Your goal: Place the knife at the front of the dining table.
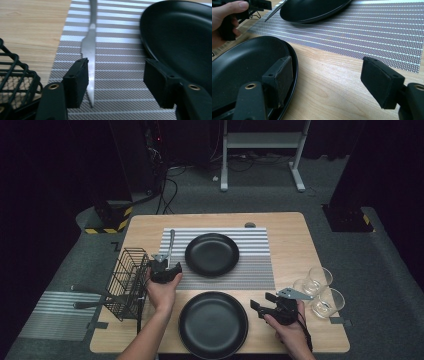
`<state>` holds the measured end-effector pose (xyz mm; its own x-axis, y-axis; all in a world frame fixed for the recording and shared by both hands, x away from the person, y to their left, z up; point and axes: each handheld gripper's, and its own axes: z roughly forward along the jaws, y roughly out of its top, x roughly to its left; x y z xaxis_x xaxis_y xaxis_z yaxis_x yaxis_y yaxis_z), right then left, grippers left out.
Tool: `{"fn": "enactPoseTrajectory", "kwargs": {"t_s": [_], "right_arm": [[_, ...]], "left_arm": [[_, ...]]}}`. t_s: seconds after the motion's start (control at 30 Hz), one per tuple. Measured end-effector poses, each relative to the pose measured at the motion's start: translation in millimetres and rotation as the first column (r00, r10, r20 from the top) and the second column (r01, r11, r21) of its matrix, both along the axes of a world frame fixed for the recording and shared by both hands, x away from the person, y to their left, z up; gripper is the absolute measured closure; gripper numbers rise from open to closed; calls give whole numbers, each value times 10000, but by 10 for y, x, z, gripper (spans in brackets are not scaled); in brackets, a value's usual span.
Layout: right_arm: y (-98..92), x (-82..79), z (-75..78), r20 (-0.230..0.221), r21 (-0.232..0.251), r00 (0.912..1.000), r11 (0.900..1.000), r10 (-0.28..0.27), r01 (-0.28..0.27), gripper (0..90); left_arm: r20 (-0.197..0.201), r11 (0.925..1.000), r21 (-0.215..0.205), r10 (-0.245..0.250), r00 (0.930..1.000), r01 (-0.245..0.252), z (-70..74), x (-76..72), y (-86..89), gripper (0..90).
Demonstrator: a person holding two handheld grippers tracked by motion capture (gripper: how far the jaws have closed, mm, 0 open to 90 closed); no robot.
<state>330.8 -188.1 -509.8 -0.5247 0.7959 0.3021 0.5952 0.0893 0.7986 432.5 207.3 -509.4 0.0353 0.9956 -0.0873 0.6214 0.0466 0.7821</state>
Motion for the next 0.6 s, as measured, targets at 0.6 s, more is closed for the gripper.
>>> {"fn": "enactPoseTrajectory", "kwargs": {"t_s": [0.6], "right_arm": [[77, 13, 125, 289, 56, 9994, 9998, 179, -181, 209]], "left_arm": [[-103, 9810, -242, -1930, 9811, 1927, 97, -396, 61, 259]]}}
